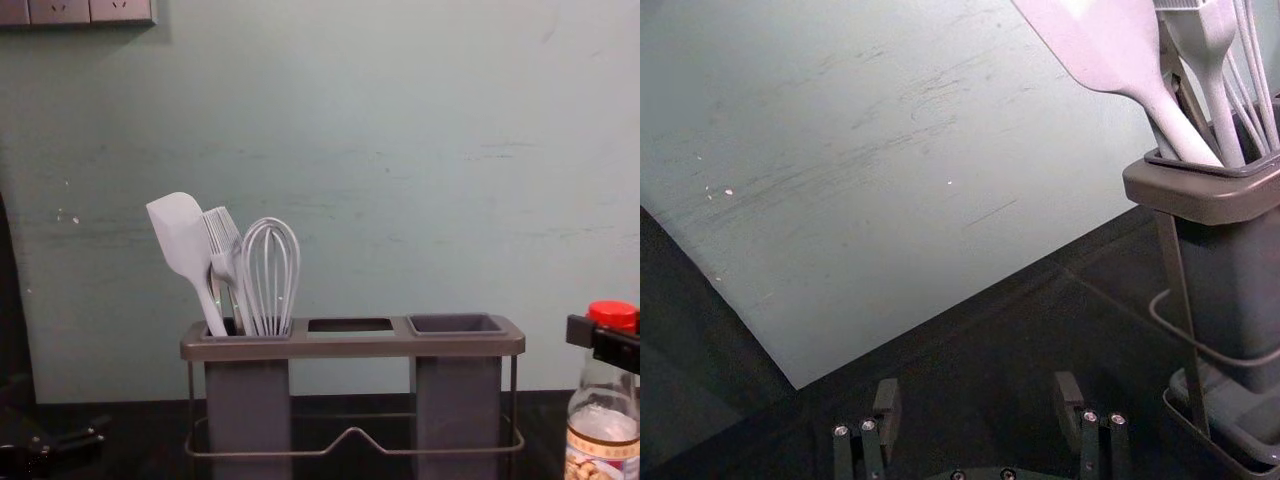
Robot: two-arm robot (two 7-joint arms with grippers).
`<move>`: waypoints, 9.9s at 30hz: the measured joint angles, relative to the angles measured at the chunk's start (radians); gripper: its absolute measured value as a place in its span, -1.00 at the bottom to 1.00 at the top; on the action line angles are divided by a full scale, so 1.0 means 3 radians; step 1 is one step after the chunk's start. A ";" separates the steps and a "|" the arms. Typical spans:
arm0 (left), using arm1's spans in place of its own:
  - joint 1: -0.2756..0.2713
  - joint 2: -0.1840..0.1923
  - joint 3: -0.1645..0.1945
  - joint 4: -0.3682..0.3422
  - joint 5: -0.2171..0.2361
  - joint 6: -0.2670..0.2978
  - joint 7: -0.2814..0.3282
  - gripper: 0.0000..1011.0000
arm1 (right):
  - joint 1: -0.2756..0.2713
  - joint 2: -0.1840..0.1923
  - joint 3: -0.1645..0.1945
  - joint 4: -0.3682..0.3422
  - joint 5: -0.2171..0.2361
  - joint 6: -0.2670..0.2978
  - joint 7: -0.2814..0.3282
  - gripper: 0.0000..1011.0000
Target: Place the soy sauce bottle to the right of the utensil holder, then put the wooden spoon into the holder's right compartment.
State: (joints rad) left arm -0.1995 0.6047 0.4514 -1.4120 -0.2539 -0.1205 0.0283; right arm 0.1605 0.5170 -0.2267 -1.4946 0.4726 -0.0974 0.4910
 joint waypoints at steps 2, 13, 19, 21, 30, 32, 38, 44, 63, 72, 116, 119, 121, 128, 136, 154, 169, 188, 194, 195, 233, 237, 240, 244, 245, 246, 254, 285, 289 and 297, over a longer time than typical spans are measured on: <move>0.0000 0.0000 0.0000 0.0000 0.0000 0.0000 0.0000 0.99 | 0.0030 -0.0019 -0.0013 0.0036 -0.0009 -0.0003 -0.0002 -0.24; 0.0000 0.0000 0.0000 0.0000 0.0000 0.0000 0.0000 0.99 | 0.0236 -0.0150 -0.0075 0.0274 -0.0044 -0.0053 0.0008 -0.24; 0.0000 0.0000 0.0000 0.0000 0.0000 0.0000 0.0000 0.99 | 0.0300 -0.0196 -0.0102 0.0359 -0.0056 -0.0064 0.0017 -0.24; 0.0000 0.0000 0.0000 0.0000 0.0000 0.0000 0.0000 0.99 | 0.0316 -0.0213 -0.0109 0.0389 -0.0057 -0.0067 0.0020 -0.24; 0.0000 0.0000 0.0000 0.0000 0.0000 0.0000 0.0000 0.99 | 0.0341 -0.0248 -0.0119 0.0443 -0.0056 -0.0091 0.0037 -0.24; 0.0000 0.0000 0.0000 0.0000 0.0000 0.0000 0.0000 0.99 | 0.0348 -0.0254 -0.0121 0.0453 -0.0055 -0.0094 0.0039 -0.24; 0.0000 0.0000 0.0000 0.0000 0.0000 0.0000 0.0000 0.99 | 0.0337 -0.0252 -0.0102 0.0407 -0.0052 -0.0091 0.0021 0.06; 0.0000 0.0000 0.0000 0.0000 0.0000 0.0000 0.0000 0.99 | 0.0303 -0.0211 -0.0047 0.0260 -0.0050 -0.0084 -0.0022 0.41; 0.0000 0.0000 0.0000 0.0000 0.0000 0.0000 0.0000 0.99 | -0.0334 0.0102 -0.0029 -0.0725 -0.0089 0.0242 -0.0116 0.98; 0.0000 0.0000 0.0000 0.0000 0.0000 0.0000 0.0000 0.99 | -0.0595 0.0221 -0.0237 -0.0924 -0.0207 0.0448 -0.0118 0.98; 0.0000 0.0000 0.0000 0.0000 0.0000 0.0000 0.0000 0.99 | -0.0692 0.0176 -0.0484 -0.1133 -0.0570 0.1295 -0.0474 0.98; 0.0000 0.0000 0.0000 0.0000 0.0000 0.0000 0.0000 0.99 | -0.0658 0.0182 -0.0517 -0.1276 -0.0613 0.1734 -0.0536 0.98; 0.0000 0.0000 0.0000 0.0000 0.0000 0.0000 0.0000 0.99 | -0.0620 0.0181 -0.0546 -0.1339 -0.0636 0.1965 -0.0555 0.98; 0.0000 0.0000 0.0000 0.0000 0.0000 0.0000 0.0000 0.99 | -0.0439 0.0162 -0.0689 -0.1509 -0.0775 0.2663 -0.0578 0.98; 0.0000 0.0000 0.0000 0.0000 0.0000 0.0000 0.0000 0.99 | -0.0205 0.0022 -0.0820 -0.1376 -0.0914 0.2930 -0.0558 0.98; 0.0000 0.0000 0.0000 0.0000 0.0000 0.0000 0.0000 0.99 | 0.0146 -0.0324 -0.0913 -0.0920 -0.1053 0.3093 -0.0440 0.98; 0.0000 0.0000 0.0000 0.0000 0.0000 0.0000 0.0000 0.99 | 0.0096 -0.0560 -0.0803 -0.0795 -0.1148 0.3058 -0.0527 0.98; 0.0000 0.0000 0.0000 0.0000 0.0000 0.0000 0.0000 0.99 | 0.0082 -0.0678 -0.0752 -0.0737 -0.1300 0.3068 -0.0505 0.98; 0.0000 0.0000 0.0000 0.0000 0.0000 0.0000 0.0000 0.99 | 0.0097 -0.0706 -0.0750 -0.0697 -0.1345 0.3061 -0.0462 0.98; 0.0000 0.0000 0.0000 0.0000 0.0000 0.0000 0.0000 0.99 | 0.0099 -0.0710 -0.0750 -0.0692 -0.1350 0.3060 -0.0456 0.98; 0.0000 0.0000 0.0000 0.0000 0.0000 0.0000 0.0000 0.99 | 0.0147 -0.0840 -0.0720 -0.0649 -0.1648 0.3189 -0.0251 0.98; 0.0000 0.0000 0.0000 0.0000 0.0000 0.0000 0.0000 0.99 | 0.0138 -0.0848 -0.0703 -0.0640 -0.1671 0.3191 -0.0236 0.98; 0.0000 0.0000 0.0000 0.0000 0.0000 0.0000 0.0000 0.99 | 0.0129 -0.0855 -0.0689 -0.0634 -0.1686 0.3190 -0.0217 0.98; 0.0000 0.0000 0.0000 0.0000 0.0000 0.0000 0.0000 0.99 | 0.0118 -0.0867 -0.0671 -0.0625 -0.1714 0.3185 -0.0195 0.98; 0.0000 0.0000 0.0000 0.0000 0.0000 0.0000 0.0000 0.99 | 0.0115 -0.0868 -0.0667 -0.0624 -0.1719 0.3183 -0.0192 0.98; 0.0000 0.0000 0.0000 0.0000 0.0000 0.0000 0.0000 0.99 | 0.0114 -0.0869 -0.0665 -0.0625 -0.1725 0.3182 -0.0190 0.98; 0.0000 0.0000 0.0000 0.0000 0.0000 0.0000 0.0000 0.99 | 0.0100 -0.0880 -0.0639 -0.0619 -0.1762 0.3150 -0.0135 0.97; 0.0000 0.0000 0.0000 0.0000 0.0000 0.0000 0.0000 0.99 | -0.0213 -0.0686 -0.0409 -0.1253 -0.1704 0.3027 0.0012 0.66; 0.0000 0.0000 0.0000 0.0000 0.0000 0.0000 0.0000 0.99 | -0.0425 -0.0636 -0.0271 -0.1443 -0.1615 0.2726 -0.0030 0.66; 0.0000 0.0000 0.0000 0.0000 0.0000 0.0000 0.0000 0.99 | -0.0988 -0.0585 0.0051 -0.1659 -0.1397 0.1596 -0.0235 0.66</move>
State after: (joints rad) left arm -0.1995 0.6047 0.4514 -1.4120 -0.2539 -0.1205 0.0283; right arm -0.1359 0.3413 -0.2115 -1.9923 0.0536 0.3814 0.4206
